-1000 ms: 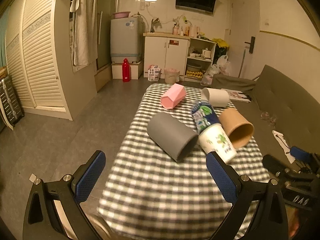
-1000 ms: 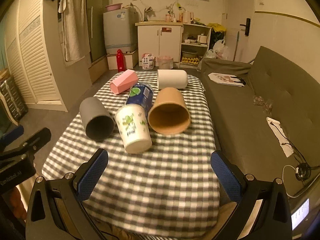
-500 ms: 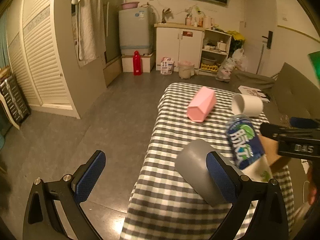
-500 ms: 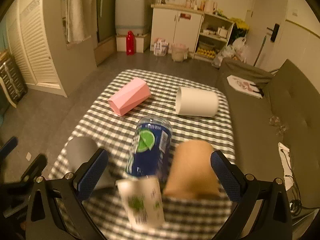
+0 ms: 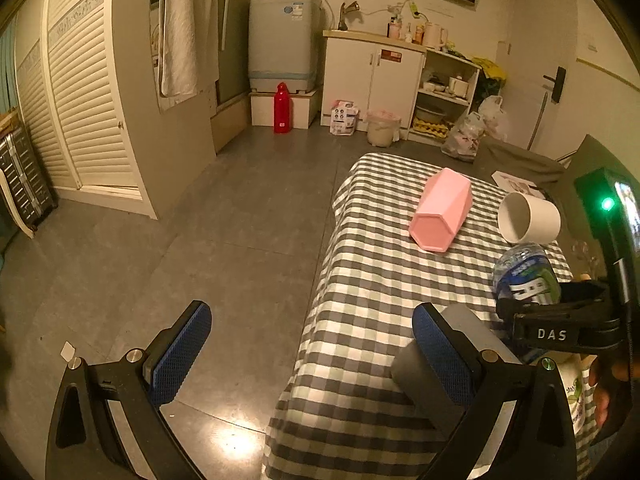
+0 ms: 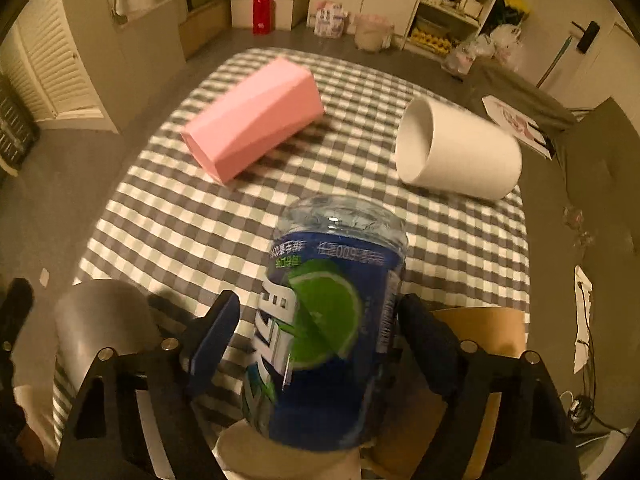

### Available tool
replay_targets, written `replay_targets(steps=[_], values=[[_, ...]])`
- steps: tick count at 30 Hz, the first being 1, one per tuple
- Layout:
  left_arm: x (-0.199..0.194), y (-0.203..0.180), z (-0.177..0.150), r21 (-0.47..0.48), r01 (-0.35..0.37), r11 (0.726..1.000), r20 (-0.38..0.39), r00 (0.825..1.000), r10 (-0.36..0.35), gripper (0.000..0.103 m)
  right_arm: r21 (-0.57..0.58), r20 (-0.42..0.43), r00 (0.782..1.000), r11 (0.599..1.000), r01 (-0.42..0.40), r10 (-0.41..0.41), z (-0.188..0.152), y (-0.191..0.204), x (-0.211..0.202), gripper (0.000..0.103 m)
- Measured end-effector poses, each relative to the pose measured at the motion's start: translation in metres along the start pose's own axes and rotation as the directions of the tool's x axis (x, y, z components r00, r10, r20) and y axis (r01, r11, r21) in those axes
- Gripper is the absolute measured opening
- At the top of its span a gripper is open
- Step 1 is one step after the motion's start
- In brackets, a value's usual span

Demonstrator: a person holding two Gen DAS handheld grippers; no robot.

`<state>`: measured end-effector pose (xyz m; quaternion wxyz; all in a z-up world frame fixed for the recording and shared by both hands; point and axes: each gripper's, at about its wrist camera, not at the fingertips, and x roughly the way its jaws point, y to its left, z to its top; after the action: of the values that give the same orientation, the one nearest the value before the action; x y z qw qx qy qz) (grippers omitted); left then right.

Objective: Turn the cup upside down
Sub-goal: 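Reach the right gripper to the blue lime-drink bottle and close on it, then lift the blue bottle with the right gripper and carry it toward the left gripper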

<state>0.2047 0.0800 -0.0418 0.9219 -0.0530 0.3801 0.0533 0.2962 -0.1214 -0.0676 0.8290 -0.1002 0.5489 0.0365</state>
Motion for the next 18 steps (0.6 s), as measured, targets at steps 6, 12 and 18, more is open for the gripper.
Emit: replay_targets(steps=[6, 12, 18], values=[[-0.007, 0.003, 0.002, -0.007, -0.013, 1.0, 0.001, 1.0, 0.013, 0.103, 0.032, -0.005, 1.0, 0.999, -0.022, 0.022, 0.004, -0.008, 0.0, 0.063], [-0.037, 0.002, 0.007, -0.008, -0.012, 1.0, 0.041, 0.999, 0.012, 0.103, 0.082, 0.122, 0.99, 0.994, -0.076, 0.065, 0.005, -0.019, -0.06, 0.063], [-0.084, -0.006, 0.008, 0.011, 0.012, 1.0, 0.094, 0.995, -0.013, 0.103, 0.093, 0.211, 0.974, 0.99, -0.105, 0.083, -0.017, -0.023, -0.134, 0.063]])
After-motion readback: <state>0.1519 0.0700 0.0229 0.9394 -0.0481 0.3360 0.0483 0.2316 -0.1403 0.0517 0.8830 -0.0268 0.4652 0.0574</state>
